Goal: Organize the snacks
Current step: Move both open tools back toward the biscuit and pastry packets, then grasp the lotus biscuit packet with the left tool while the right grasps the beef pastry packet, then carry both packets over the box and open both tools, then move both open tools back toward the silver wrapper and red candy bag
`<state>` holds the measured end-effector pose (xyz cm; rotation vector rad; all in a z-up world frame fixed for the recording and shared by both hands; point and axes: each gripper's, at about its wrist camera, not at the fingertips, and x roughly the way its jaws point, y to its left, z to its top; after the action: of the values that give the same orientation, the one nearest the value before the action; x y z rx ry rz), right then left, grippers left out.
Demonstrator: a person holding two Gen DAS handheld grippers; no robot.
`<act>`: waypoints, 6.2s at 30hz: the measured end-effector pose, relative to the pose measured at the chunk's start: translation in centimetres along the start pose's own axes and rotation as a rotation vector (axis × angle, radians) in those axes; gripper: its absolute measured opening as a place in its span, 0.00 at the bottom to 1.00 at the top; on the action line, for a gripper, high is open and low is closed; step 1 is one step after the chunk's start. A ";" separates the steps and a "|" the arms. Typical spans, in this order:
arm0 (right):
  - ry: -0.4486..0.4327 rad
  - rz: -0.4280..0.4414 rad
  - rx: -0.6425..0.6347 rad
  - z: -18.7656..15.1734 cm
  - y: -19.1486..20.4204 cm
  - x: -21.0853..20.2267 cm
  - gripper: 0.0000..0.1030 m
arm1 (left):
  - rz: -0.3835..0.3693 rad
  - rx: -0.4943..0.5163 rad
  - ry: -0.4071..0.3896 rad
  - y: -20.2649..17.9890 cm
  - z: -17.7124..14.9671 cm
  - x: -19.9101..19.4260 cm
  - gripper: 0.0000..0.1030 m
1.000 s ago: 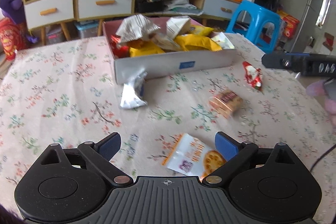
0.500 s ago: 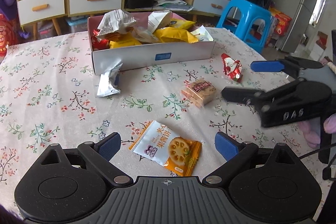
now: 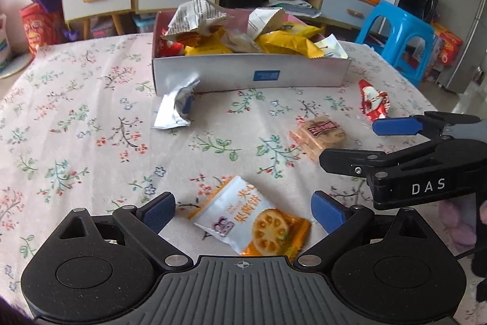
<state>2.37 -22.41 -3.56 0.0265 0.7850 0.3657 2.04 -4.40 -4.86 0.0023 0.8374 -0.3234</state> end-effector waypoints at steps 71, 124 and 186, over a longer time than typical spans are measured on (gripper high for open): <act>-0.002 -0.067 -0.162 5.3 2.7 -1.3 0.28 | 0.014 -0.142 -0.053 4.4 3.4 -2.6 0.33; -0.059 -0.155 0.308 10.5 -6.5 4.4 0.34 | 0.008 -0.018 -0.094 0.2 14.3 9.1 0.26; -0.004 -0.208 0.159 4.2 -1.0 -3.5 0.88 | 0.019 0.007 -0.014 5.2 2.2 -1.4 0.95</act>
<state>3.32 -24.01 1.71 0.0941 0.8039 0.1059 4.26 0.69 -2.96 0.0140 0.8216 -0.3081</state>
